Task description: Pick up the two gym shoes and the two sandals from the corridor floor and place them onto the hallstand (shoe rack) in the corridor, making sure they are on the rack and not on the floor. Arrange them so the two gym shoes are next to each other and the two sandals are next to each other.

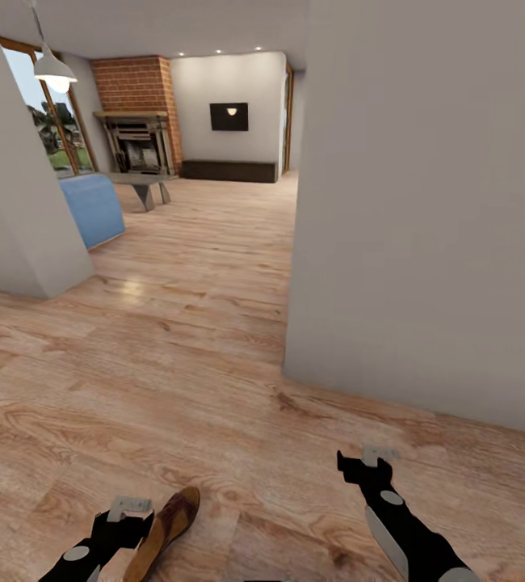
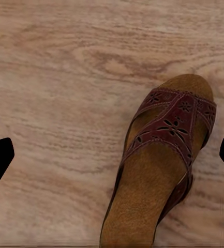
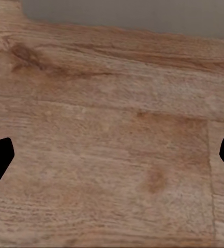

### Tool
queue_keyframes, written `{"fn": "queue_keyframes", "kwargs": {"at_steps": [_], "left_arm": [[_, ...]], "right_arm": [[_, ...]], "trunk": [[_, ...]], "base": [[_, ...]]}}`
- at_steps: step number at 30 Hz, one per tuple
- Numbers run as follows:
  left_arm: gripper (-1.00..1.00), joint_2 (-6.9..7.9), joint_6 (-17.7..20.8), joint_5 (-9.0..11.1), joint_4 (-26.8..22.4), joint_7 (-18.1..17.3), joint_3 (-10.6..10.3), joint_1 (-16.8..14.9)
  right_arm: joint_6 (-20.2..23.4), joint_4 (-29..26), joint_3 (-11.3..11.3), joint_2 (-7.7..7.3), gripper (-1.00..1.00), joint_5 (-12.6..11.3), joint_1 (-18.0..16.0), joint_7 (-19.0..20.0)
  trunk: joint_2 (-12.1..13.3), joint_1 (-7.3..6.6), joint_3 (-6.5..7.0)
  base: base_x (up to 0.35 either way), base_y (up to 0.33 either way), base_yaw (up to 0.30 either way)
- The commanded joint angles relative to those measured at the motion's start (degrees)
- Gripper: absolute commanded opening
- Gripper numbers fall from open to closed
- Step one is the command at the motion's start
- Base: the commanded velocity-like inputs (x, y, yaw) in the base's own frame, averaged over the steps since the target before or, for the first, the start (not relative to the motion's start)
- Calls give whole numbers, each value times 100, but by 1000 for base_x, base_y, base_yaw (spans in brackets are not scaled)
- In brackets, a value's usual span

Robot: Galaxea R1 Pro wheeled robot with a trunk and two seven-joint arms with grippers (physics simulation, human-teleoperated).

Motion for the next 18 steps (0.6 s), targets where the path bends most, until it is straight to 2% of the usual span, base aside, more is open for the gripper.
{"fn": "queue_keyframes", "kwargs": {"at_steps": [1,18], "left_arm": [[100,-5,-21,-60,6,-31,49,-4],[100,-30,-27,-74,22,-33,32,-3]], "right_arm": [[-2,-5,47,-16,100,-60,-5,-46],[58,61,47,-44,100,-62,-5,-47]], "trunk": [[-4,1,-27],[-26,45,-414]], "base": [[0,0,0],[0,0,0]]}}
